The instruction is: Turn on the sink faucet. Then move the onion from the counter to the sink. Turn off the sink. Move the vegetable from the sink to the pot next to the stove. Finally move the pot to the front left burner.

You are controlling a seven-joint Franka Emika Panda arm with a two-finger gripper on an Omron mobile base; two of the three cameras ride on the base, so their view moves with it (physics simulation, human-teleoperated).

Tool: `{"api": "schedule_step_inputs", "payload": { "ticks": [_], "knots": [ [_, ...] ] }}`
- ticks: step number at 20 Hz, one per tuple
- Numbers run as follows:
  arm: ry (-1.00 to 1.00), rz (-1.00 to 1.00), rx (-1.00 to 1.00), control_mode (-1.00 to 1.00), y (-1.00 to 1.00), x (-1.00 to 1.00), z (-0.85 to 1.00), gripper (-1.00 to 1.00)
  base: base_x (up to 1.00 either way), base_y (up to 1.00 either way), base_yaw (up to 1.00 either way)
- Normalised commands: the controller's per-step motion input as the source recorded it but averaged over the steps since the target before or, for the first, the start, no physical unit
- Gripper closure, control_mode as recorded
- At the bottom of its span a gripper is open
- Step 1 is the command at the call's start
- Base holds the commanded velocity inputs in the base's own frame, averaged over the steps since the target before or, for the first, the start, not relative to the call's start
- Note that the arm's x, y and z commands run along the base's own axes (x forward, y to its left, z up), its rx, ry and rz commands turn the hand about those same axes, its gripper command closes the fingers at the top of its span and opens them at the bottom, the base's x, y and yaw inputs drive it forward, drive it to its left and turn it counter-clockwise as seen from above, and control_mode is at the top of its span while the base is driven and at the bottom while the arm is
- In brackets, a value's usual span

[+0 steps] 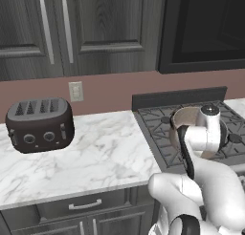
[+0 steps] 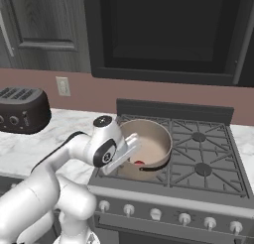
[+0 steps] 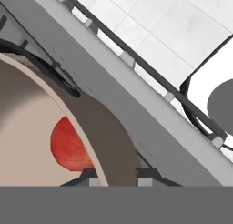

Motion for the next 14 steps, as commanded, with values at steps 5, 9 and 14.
{"api": "schedule_step_inputs", "payload": {
  "ticks": [5, 9, 14],
  "knots": [
    [0.05, -0.01, 0.00, -1.00, 0.00, 0.42, 0.00, 1.00, 0.00, 0.00, 0.00],
    [0.07, 0.00, 0.00, -1.00, 0.00, 0.34, 0.00, 1.00, 0.00, 0.00, 0.00],
    [0.03, 0.05, 0.01, -1.00, 0.00, 0.12, 0.00, 1.00, 0.00, 0.00, 0.00]
  ]
}}
